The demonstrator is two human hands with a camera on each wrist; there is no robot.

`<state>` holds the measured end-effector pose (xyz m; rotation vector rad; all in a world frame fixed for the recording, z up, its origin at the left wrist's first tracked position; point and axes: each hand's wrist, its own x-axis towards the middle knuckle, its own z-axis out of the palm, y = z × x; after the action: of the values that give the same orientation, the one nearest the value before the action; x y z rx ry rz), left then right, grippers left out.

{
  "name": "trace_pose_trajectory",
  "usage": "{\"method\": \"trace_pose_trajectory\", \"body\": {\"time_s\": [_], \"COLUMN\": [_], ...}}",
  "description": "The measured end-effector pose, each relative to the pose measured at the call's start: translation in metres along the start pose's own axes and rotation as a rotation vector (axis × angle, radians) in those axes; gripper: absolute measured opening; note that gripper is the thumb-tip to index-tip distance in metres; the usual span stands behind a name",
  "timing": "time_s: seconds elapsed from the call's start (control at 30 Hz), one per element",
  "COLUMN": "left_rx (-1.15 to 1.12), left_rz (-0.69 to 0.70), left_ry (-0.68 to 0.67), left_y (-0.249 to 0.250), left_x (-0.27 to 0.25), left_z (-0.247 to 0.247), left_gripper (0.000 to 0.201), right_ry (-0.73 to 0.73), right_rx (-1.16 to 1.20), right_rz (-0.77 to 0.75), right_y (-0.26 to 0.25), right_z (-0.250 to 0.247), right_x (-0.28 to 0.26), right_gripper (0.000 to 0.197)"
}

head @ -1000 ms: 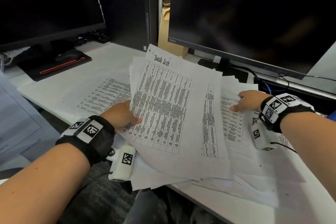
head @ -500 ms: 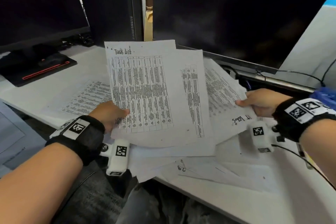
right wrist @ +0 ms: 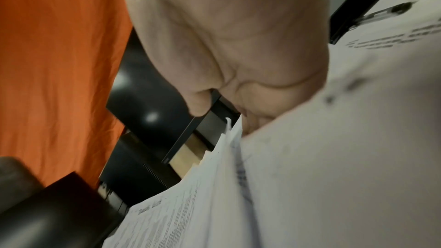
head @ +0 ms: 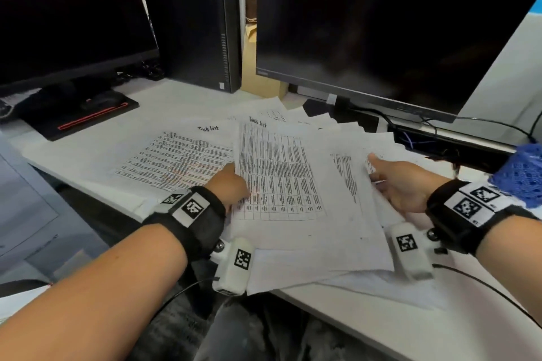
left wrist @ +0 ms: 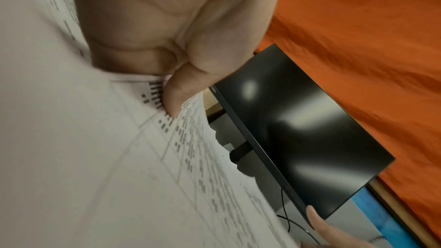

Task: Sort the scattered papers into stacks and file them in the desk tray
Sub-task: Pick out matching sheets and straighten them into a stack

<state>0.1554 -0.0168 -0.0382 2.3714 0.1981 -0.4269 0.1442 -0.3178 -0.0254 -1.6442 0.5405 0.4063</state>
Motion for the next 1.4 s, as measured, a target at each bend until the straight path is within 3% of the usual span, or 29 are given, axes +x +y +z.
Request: {"method": "trace_pose_trajectory", "body": {"time_s": [0.2, 0.27, 0.33, 0.37, 0.47, 0.5, 0.57, 0.6, 0.73, 0.83, 0.93, 0.97, 1.03, 1.1, 1.2, 1.27, 1.33, 1.4], "left_rx": [-0.069, -0.108, -0.079, -0.037, 0.258, 0.363, 0.546, 0.613, 0.799, 0.812, 0.672, 0.687, 0.750, 0.775, 0.808, 0.770, 0.754, 0.787], "left_rz": [0.172, 0.224, 0.247, 0.263, 0.271, 0.245, 0.190, 0.177, 0.241, 0.313, 0.329, 0.337, 0.334, 0.254, 0.132, 0.122, 0.141, 0.144], "left_ry": [-0.117, -0.165, -0.212, -0.210, -0.090, -0.075, -0.129, -0.170, -0.279, -0.338, -0.339, -0.290, -0.127, -0.071, -0.180, -0.204, -0.226, -0.245], "left_y": [0.005, 0.008, 0.010, 0.010, 0.005, 0.002, -0.008, -0.013, -0.015, -0.002, 0.011, 0.013, 0.013, 0.009, 0.000, -0.005, -0.009, -0.011], "left_x": [0.001, -0.002, -0.006, -0.007, -0.010, -0.011, -0.012, -0.012, -0.022, -0.034, -0.031, -0.024, -0.003, 0.020, 0.043, 0.052, 0.057, 0.060], "left_z": [0.012, 0.009, 0.001, -0.004, -0.024, -0.030, -0.038, -0.039, -0.031, -0.025, -0.034, -0.039, -0.049, -0.059, -0.065, -0.062, -0.056, -0.055], "left_gripper": [0.052, 0.053, 0.050, 0.043, 0.039, 0.043, 0.051, 0.054, 0.049, 0.045, 0.044, 0.046, 0.056, 0.074, 0.089, 0.082, 0.070, 0.057], "right_ry": [-0.006, 0.022, 0.043, 0.053, 0.136, 0.183, 0.230, 0.233, 0.293, 0.287, 0.242, 0.235, 0.239, 0.248, 0.206, 0.211, 0.206, 0.181], "right_rx": [-0.129, -0.190, -0.204, -0.220, -0.179, -0.169, -0.201, -0.201, -0.278, -0.216, -0.179, -0.194, -0.186, -0.162, -0.160, -0.169, -0.172, -0.156], "right_rz": [0.051, 0.074, 0.097, 0.094, 0.096, 0.097, 0.093, 0.101, 0.129, 0.141, 0.167, 0.172, 0.176, 0.187, 0.225, 0.196, 0.194, 0.198], "right_y": [0.008, 0.008, 0.013, 0.015, 0.014, 0.016, 0.026, 0.032, 0.023, 0.030, 0.045, 0.043, 0.037, 0.034, 0.032, 0.029, 0.029, 0.033], "right_z": [0.007, 0.008, -0.004, -0.011, -0.032, -0.045, -0.067, -0.078, -0.054, -0.057, -0.077, -0.076, -0.067, -0.063, -0.060, -0.056, -0.057, -0.065], "right_x": [0.005, 0.007, 0.019, 0.023, 0.022, 0.028, 0.045, 0.055, 0.020, 0.030, 0.059, 0.056, 0.040, 0.030, 0.028, 0.025, 0.024, 0.035], "right_gripper": [0.035, 0.056, 0.100, 0.108, 0.067, 0.073, 0.106, 0.110, 0.051, 0.067, 0.110, 0.108, 0.075, 0.053, 0.064, 0.042, 0.036, 0.063]}}
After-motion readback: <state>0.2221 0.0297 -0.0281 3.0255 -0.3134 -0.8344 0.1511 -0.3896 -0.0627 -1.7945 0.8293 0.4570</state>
